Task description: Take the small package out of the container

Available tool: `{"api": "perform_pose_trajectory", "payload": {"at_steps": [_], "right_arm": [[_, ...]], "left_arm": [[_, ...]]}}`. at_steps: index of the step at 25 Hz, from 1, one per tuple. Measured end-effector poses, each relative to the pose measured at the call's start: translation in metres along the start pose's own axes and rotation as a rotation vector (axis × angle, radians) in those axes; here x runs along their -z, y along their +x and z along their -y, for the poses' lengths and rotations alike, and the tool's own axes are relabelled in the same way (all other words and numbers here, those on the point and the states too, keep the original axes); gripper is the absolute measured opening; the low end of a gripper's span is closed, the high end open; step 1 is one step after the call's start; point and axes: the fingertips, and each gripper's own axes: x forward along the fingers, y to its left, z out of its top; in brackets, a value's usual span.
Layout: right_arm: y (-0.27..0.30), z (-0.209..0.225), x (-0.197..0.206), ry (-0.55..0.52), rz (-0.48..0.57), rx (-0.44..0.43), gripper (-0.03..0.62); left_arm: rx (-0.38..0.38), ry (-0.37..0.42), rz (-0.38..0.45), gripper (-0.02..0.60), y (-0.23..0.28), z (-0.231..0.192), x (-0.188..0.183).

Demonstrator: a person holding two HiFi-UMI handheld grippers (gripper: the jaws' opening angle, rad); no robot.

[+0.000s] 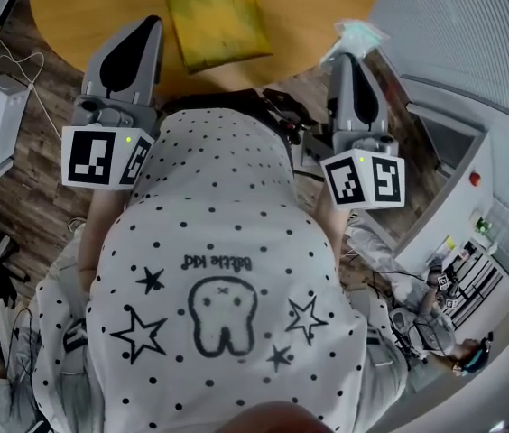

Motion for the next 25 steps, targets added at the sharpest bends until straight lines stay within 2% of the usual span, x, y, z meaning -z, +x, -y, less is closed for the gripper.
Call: {"api": "perform_pose_trajectory", "payload": {"at_steps": [10,25], "right_arm": [[-0.004,0.003,0.027,0.015,-0.055,0.004,0.005],[-0.002,0.000,0.043,0.022,-0.068,-0.009,0.005]], "left_arm": [[0.005,0.007,0.006,0.008,0.001,-0.001,-0.001],[0.009,0.017,-0.001,0.008,0.000,0.000,0.000]]}}
